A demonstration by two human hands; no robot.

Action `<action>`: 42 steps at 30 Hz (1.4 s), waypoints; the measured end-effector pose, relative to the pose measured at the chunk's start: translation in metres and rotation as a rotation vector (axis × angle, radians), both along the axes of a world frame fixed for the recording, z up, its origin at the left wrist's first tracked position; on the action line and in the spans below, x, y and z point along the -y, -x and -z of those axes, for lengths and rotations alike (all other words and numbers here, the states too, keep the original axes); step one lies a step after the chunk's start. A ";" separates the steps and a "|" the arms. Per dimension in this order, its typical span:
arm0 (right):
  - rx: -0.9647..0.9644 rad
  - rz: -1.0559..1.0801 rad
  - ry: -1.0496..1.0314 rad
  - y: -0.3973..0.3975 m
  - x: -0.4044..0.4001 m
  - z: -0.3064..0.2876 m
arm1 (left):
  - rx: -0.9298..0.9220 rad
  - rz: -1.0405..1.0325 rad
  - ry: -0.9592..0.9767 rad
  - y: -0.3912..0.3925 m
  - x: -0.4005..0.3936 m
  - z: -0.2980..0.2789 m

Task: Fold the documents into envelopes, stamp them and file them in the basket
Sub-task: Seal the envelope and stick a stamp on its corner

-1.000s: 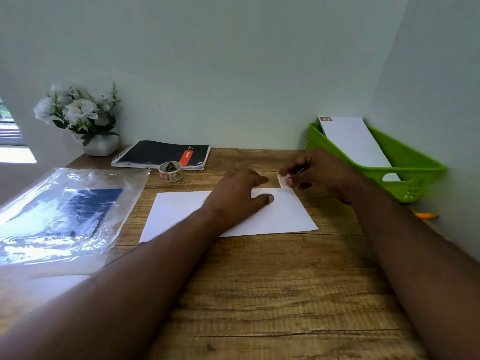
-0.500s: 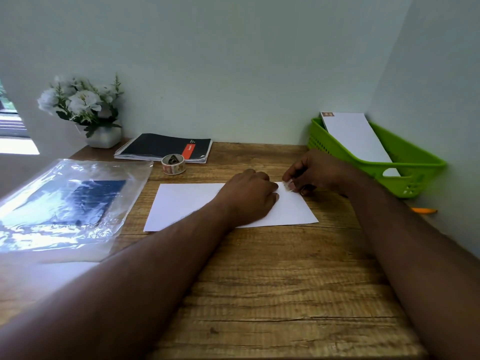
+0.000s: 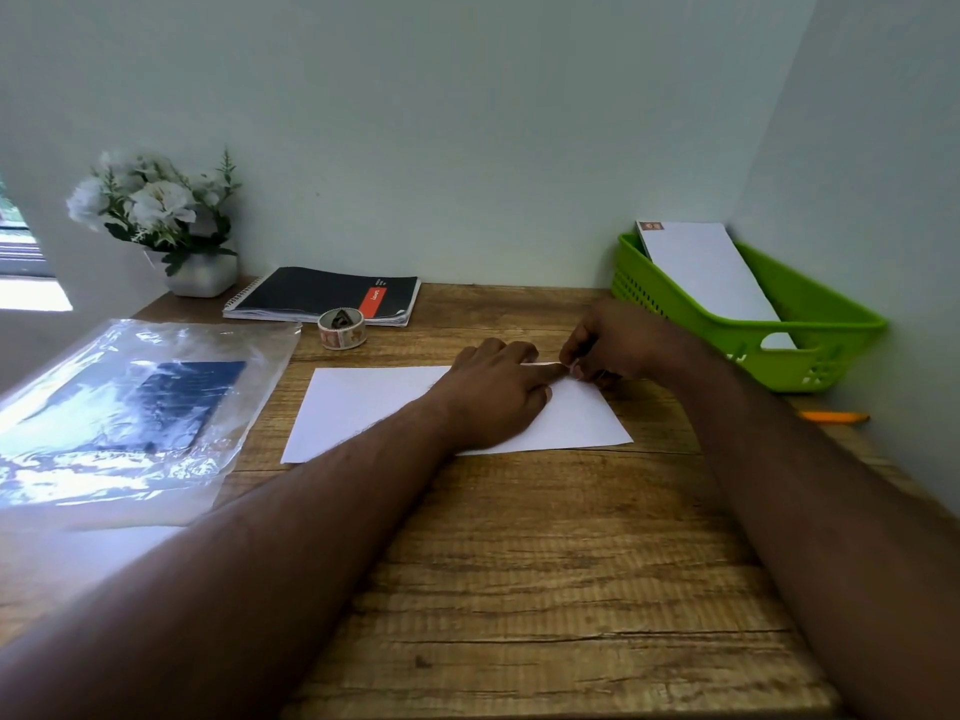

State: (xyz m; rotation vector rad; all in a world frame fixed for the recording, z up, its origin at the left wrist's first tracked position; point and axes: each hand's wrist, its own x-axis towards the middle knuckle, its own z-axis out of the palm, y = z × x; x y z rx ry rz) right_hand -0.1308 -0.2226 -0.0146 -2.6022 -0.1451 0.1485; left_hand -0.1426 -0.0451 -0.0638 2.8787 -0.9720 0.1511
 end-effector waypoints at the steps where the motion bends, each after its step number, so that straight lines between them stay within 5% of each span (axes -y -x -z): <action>1: 0.003 -0.003 0.019 0.000 0.000 0.000 | -0.003 0.004 0.003 0.000 0.000 0.000; 16: -0.072 0.048 0.028 -0.001 0.012 -0.001 | -0.052 0.002 0.010 0.002 0.001 -0.005; 25: 0.027 0.167 -0.157 -0.008 0.018 0.013 | -0.044 0.006 -0.003 0.002 0.001 -0.005; 42: 0.220 0.189 -0.136 -0.021 0.018 0.033 | -0.087 0.018 0.029 0.003 0.001 -0.007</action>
